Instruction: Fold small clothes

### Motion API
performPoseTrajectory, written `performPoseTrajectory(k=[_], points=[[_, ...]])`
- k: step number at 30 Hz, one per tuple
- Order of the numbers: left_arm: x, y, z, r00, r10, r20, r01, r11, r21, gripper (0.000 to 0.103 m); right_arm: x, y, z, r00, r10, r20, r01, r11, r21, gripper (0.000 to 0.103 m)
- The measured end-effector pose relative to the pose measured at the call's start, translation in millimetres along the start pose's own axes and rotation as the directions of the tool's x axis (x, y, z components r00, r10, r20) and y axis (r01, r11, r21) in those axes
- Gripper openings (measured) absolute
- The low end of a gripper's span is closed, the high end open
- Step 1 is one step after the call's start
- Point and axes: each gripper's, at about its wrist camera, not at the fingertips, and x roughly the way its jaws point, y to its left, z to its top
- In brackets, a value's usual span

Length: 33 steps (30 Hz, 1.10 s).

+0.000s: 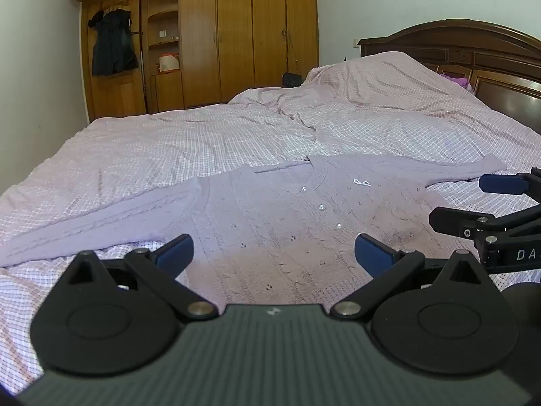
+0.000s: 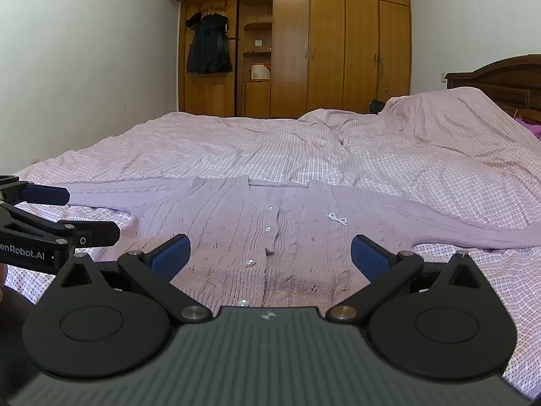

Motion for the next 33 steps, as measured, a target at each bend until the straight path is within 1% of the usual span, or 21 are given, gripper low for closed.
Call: performPoseTrajectory(k=[2,9,11,20,24,33], points=[[0.4,0.1,0.3,1.0,0.0,-0.006,0.0,1.0,-0.002,0.103,0.2,0.1,-0.4,1.0,-0.001,-0.003,0.001,1.0,0.0,0.103],[0.0,1.3,0.0,1.0,-0.001,0.009,0.001,1.0,-0.003,0.103,0.4,0.8,0.0,1.0,-0.001,-0.005,0.001,1.0,-0.001,0.103],[7.4,-2.9,-2.6,1.0,-0.001,0.009,0.001,1.0,-0.003,0.103,0.2,0.9,0.0,1.0,-0.001,-0.006,0.001,1.0,-0.003,0.103],[1.3,-8.7,-0.4,1.0,-0.001,0.012,0.001,1.0,0.005,0.103,1.5,0.5,0.9,1.0,-0.001,-0.007,0.001,1.0,-0.004,0.103],[-1.8,-1.2,0.3,1.0,-0.006,0.012,0.006,1.0,0.004,0.103,1.3,0.7,0.7,1.0,-0.001,-0.007,0.001,1.0,-0.003,0.103],[-1.8,-1.8,0.9,1.0,-0.005,0.012,0.005,1.0,0.003,0.103,1.6,1.4,0.8,1.0,-0.001,-0.007,0.001,1.0,-0.004,0.103]])
